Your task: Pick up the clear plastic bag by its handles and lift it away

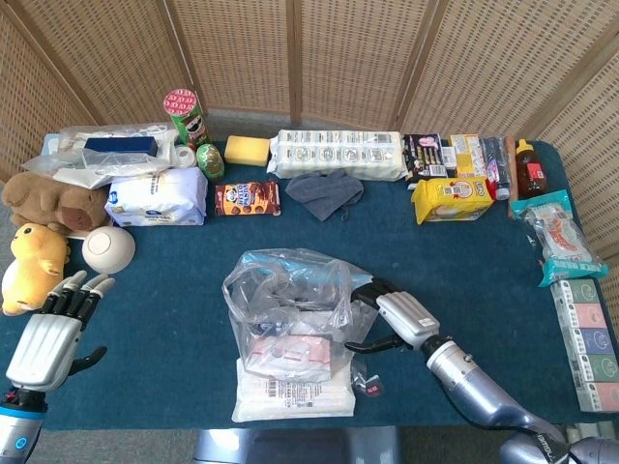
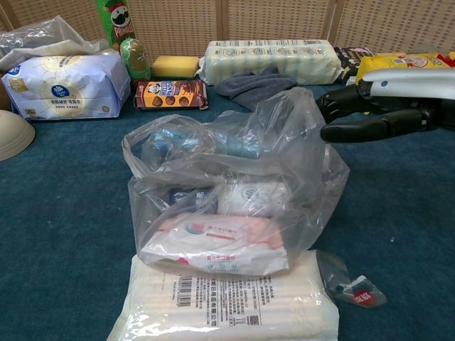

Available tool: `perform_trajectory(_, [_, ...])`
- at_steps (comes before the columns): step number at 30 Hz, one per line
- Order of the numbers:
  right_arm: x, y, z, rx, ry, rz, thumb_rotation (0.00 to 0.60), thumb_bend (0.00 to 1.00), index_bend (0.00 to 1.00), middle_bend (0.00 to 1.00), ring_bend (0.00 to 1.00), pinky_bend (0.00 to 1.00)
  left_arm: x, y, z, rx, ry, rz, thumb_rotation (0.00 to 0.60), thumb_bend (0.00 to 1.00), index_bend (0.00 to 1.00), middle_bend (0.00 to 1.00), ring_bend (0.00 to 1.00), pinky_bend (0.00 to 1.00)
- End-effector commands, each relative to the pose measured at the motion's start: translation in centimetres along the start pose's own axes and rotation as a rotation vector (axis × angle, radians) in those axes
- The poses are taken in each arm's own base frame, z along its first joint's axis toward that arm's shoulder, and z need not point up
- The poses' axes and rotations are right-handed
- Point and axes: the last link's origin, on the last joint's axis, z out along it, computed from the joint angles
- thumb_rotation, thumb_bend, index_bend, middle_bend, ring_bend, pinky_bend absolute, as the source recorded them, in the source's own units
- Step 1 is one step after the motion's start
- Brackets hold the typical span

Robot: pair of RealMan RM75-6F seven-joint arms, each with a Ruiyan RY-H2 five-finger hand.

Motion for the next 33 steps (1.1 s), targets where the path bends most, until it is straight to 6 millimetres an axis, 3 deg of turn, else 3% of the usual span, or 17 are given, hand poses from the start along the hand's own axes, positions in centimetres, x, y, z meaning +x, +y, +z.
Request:
perform_trajectory(1, [0.0,-1.2,0.9,0.021,-0.024,0.095,0.181,0.1,0.23,0.23,0.13,0.03,-0.1,-0.1,0.1,0.002,-0.001,-0.003,0.6,0.07,0.08,0.14,0.03,0.1])
perform_trajectory(13, [-0.3,-4.8,3.5,0.08,-0.079,0.577,0.181,0.09,0.23,0.29,0.19,0.05,-0.8,-0.8,0.2,0.018,-0.026,-0.024,0.6,0.07,0.08,0.14,0.03,0.1])
perform_trajectory(20, [0.7,-7.3,3.9,0.159,-0.055,1.157,0.183,0.09,0.27,0.36,0.28,0.17,-1.5,-1.3,0.1,0.034,-0.049,-0.035,0.6,0.07,0.08,0.14,0.03,0.1])
perform_trajectory(24, [1.3,-7.5,3.7,0.18,-0.055,1.333,0.184,0.09,0.29,0.4,0.33,0.24,-1.7,-1.3,0.1,0.035,-0.061,-0.037,0.6,0.07,0.08,0.14,0.03,0.1])
perform_trajectory(33, [2.9,-7.4,2.7,0.208,-0.065,1.582,0.189,0.09,0.3,0.44,0.4,0.28,-1.9,-1.3,0.1,0.042,-0.079,-0.041,0.6,0.07,0.08,0.14,0.03,0.1])
